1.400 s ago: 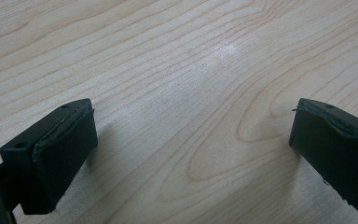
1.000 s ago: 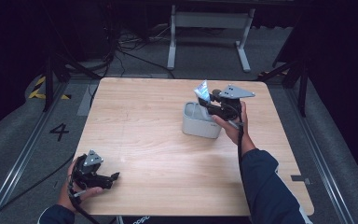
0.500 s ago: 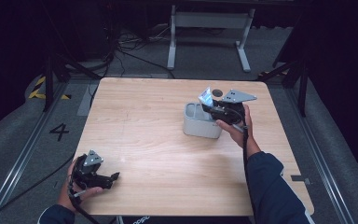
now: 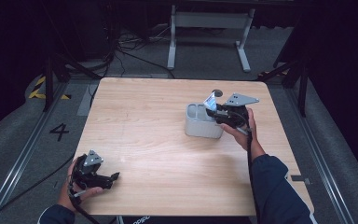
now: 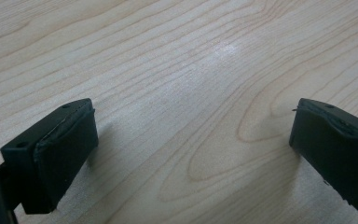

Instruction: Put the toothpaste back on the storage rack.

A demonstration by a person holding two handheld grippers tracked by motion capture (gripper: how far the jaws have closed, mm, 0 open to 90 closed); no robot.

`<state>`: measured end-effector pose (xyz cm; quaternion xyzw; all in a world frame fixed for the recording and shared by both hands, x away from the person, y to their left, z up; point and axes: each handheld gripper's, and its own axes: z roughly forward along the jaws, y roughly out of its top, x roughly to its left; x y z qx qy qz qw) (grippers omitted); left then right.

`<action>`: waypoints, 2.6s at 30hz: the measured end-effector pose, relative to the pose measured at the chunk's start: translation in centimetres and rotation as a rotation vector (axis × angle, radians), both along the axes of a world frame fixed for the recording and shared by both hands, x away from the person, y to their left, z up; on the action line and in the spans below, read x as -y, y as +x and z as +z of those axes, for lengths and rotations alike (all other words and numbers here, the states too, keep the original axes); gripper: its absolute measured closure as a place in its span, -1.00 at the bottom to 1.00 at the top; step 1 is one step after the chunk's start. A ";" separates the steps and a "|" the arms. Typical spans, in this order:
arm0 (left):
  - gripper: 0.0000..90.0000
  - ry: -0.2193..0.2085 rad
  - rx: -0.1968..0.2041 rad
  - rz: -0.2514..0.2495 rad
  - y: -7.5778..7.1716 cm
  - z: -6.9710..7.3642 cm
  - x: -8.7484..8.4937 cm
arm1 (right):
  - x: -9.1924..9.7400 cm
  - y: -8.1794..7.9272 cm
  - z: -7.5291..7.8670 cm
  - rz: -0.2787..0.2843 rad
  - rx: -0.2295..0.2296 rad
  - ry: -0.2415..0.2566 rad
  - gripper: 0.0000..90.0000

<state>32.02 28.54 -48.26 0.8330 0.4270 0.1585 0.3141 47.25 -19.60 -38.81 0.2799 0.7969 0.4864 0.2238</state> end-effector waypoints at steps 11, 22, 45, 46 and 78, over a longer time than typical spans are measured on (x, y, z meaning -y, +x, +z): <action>-0.97 -0.001 0.000 0.000 0.0 0.0 0.0 | 0.2 -0.1 -0.3 0.012 -0.023 -0.037 0.36; -0.97 0.000 0.000 -0.001 0.0 0.0 0.0 | 0.0 -0.4 0.3 0.018 -0.023 -0.043 0.28; -0.97 -0.001 -0.001 0.000 0.0 0.0 0.0 | 0.6 -0.8 0.9 0.010 -0.010 -0.029 0.23; -0.97 -0.001 -0.001 0.000 0.0 0.0 0.0 | 0.6 -0.8 0.9 0.010 -0.010 -0.029 0.23; -0.97 -0.001 -0.001 0.000 0.0 0.0 0.0 | 1.8 -3.3 2.9 0.001 0.006 -0.064 -0.19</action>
